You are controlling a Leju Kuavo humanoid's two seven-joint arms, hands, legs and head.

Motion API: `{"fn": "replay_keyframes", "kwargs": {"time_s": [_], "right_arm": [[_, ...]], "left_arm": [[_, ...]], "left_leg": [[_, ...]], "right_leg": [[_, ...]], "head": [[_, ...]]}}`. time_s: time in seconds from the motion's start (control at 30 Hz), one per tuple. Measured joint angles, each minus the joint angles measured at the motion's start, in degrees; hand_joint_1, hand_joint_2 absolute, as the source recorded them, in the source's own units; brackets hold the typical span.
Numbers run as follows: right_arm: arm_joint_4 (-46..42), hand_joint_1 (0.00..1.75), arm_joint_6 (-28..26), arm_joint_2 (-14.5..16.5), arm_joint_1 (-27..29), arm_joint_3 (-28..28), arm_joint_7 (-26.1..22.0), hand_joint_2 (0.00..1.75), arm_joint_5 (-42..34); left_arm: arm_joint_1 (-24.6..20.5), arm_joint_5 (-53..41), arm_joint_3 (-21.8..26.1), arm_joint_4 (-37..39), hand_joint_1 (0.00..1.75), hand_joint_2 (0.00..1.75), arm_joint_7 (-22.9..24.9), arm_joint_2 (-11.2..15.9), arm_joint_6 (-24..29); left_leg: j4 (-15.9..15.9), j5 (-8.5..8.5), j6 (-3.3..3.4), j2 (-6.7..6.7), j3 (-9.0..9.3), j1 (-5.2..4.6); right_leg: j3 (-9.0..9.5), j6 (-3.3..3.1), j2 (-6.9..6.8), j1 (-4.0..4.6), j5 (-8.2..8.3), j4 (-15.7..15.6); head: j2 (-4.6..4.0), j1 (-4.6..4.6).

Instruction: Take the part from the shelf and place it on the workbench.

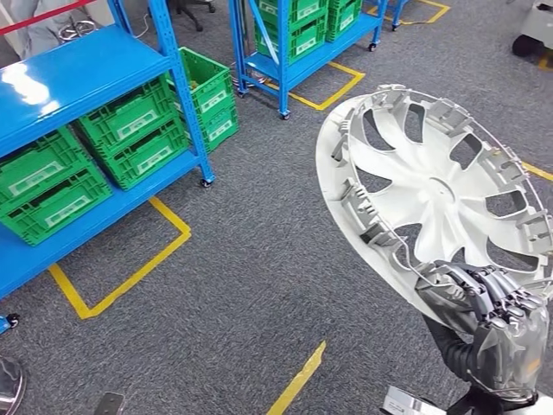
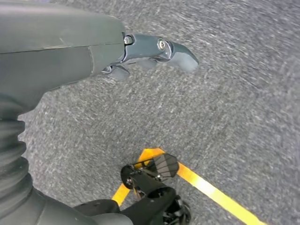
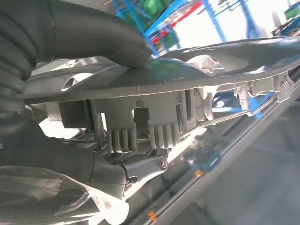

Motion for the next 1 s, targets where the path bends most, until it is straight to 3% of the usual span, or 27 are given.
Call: {"fn": "replay_keyframes", "kwargs": {"time_s": [0.07,0.1,0.13,0.17,0.2,0.23,0.3,0.37,0.43,0.47,0.5,0.57,0.63,0.67,0.7,0.77,0.83,0.87,0.93,1.0], "right_arm": [[-0.17,1.75,0.02,0.16,-0.12,-0.20,0.34,1.75,0.32],[-0.20,1.75,0.02,0.28,-0.16,-0.28,0.51,1.75,0.46],[-0.23,1.75,0.01,0.40,-0.11,-0.39,0.66,1.75,0.51],[-0.25,1.75,0.00,0.52,-0.02,-0.52,0.81,1.75,0.53],[-0.28,1.75,-0.02,0.65,0.09,-0.65,0.93,1.75,0.51],[-0.37,1.75,-0.04,0.78,0.23,-0.77,1.04,1.75,0.48],[-0.66,1.75,-0.15,1.07,0.43,-0.99,1.28,1.75,0.44],[-1.16,1.75,-0.37,1.31,0.73,-1.31,1.54,1.75,0.49],[-1.83,1.75,-0.53,1.46,1.30,-1.72,1.86,1.75,0.53],[-2.16,1.75,-0.61,1.54,1.67,-1.96,2.04,1.75,0.51],[-2.46,1.75,-0.70,1.60,1.94,-2.23,2.18,1.75,0.48],[-2.96,1.75,-0.91,1.74,2.26,-2.76,2.32,1.75,0.44],[-3.31,1.75,-1.09,1.86,2.57,-3.24,2.39,1.75,0.43],[-3.42,1.75,-1.16,1.92,2.79,-3.50,2.45,1.75,0.43],[-3.50,1.75,-1.20,1.97,3.01,-3.75,2.51,1.75,0.42],[-3.70,1.75,-1.20,2.07,3.32,-4.06,2.56,1.75,0.42],[-3.98,1.75,-1.21,2.22,3.47,-4.20,2.45,1.75,0.41],[-4.09,1.75,-1.21,2.35,3.53,-4.32,2.37,1.75,0.39],[-4.20,1.75,-1.22,2.76,3.64,-4.65,2.11,1.75,0.37],[-4.23,1.75,-1.20,3.21,3.64,-4.86,1.87,1.75,0.48]], "left_arm": [[0.12,0.32,-0.27,0.00,0.00,1.75,-0.01,0.17,0.16],[0.23,0.53,-0.36,0.00,0.00,1.75,0.01,0.20,0.27],[0.33,0.73,-0.42,0.00,0.00,1.75,0.02,0.25,0.38],[0.39,1.02,-0.50,0.00,0.00,1.75,0.04,0.31,0.57],[0.42,1.31,-0.59,0.00,0.00,1.75,0.07,0.39,0.80],[0.43,1.62,-0.68,0.00,0.00,1.75,0.10,0.48,1.03],[0.50,2.14,-0.81,0.00,0.00,1.75,0.15,0.65,1.42],[0.62,2.54,-0.90,0.00,0.00,1.75,0.21,0.74,1.62],[0.73,2.80,-1.04,0.00,0.00,1.75,0.30,0.69,1.73],[0.76,2.87,-1.12,0.00,0.00,1.75,0.36,0.66,1.76],[0.79,2.97,-1.19,0.00,0.00,1.75,0.37,0.62,1.79],[1.02,3.15,-1.25,0.00,0.00,1.75,0.45,0.61,1.79],[1.42,3.25,-1.23,0.00,0.00,1.75,0.52,0.61,1.80],[1.55,3.27,-1.23,0.00,0.00,1.75,0.54,0.60,1.80],[1.61,3.27,-1.23,0.00,0.00,1.75,0.56,0.58,1.80],[1.51,3.28,-1.25,0.00,0.00,1.75,0.59,0.55,1.80],[1.43,3.41,-1.24,-0.01,0.00,1.75,0.63,0.57,1.87],[1.43,3.56,-1.23,-0.02,0.00,1.75,0.66,0.59,1.92],[1.49,3.89,-1.22,-0.09,0.00,1.75,0.75,0.60,2.06],[1.65,4.07,-1.21,-0.28,0.00,1.75,0.83,0.57,2.16]], "left_leg": [[6.39,-4.07,-0.40,-3.23,-2.55,0.28],[10.31,-5.95,-0.44,-3.95,-4.13,0.33],[13.18,-6.93,-0.43,-4.23,-5.24,0.34],[14.16,-6.76,-0.34,-4.35,-5.53,0.34],[12.92,-5.47,-0.17,-4.55,-4.81,0.34],[9.74,-3.41,0.08,-5.15,-3.21,0.33],[2.37,0.06,0.73,-8.34,0.25,0.44],[-1.19,0.77,1.02,-10.40,1.68,0.49],[-1.86,0.76,1.12,-9.28,1.72,0.51],[-2.11,1.00,1.28,-8.49,1.73,0.60],[-2.40,1.25,1.45,-7.64,1.74,0.69],[-2.68,1.54,1.66,-5.82,1.66,0.68],[-2.62,1.55,1.69,-3.94,1.49,0.50],[-2.61,1.54,1.69,-2.99,1.46,0.45],[-2.60,1.52,1.67,-2.09,1.45,0.43],[-2.57,1.41,1.49,-0.59,1.57,0.41],[-2.43,1.19,1.02,0.52,1.61,0.10],[-2.37,1.13,0.75,0.98,1.65,-0.05],[-2.37,1.14,0.22,1.89,1.77,-0.12],[-1.24,0.00,-0.41,0.52,1.47,0.08]], "right_leg": [[-0.47,-0.63,1.22,-0.05,0.40,-0.05],[-0.72,-0.81,1.94,0.01,0.57,-0.03],[-0.93,-0.89,2.72,0.07,0.71,0.01],[-1.09,-0.91,3.51,0.14,0.83,0.07],[-1.20,-0.86,4.33,0.18,0.94,0.15],[-1.25,-0.77,5.12,0.19,1.03,0.23],[-1.54,-0.44,6.61,0.17,1.24,0.46],[-2.28,0.18,7.96,0.03,1.63,0.70],[-3.03,1.04,9.28,-0.18,2.16,0.65],[-3.50,1.35,8.83,-0.15,2.02,0.93],[-4.27,1.59,7.60,-0.07,1.20,2.09],[-7.10,1.90,3.88,0.11,-2.23,7.95],[-10.16,2.30,2.23,0.03,-5.40,15.29],[-10.60,2.44,1.98,-0.02,-5.68,16.87],[-9.83,2.53,1.76,-0.06,-4.93,16.07],[-5.18,2.57,0.32,-0.11,-1.88,8.56],[-1.11,2.05,-1.39,0.11,-0.29,1.88],[-0.40,1.66,-1.73,0.25,-0.24,0.61],[-0.58,0.73,-0.71,0.43,-0.09,0.51],[-0.80,-0.02,0.31,0.34,0.26,0.35]], "head": [[-0.01,-0.12],[0.00,-0.13],[-0.01,-0.12],[-0.01,-0.12],[0.00,-0.13],[-0.01,-0.13],[-0.01,-0.09],[-0.01,-0.08],[0.00,-0.09],[0.00,-0.03],[-0.01,0.09],[0.00,0.39],[0.01,0.51],[0.01,0.50],[0.01,0.52],[0.00,0.52],[0.01,0.48],[0.01,0.44],[0.01,0.40],[0.01,0.38]]}}
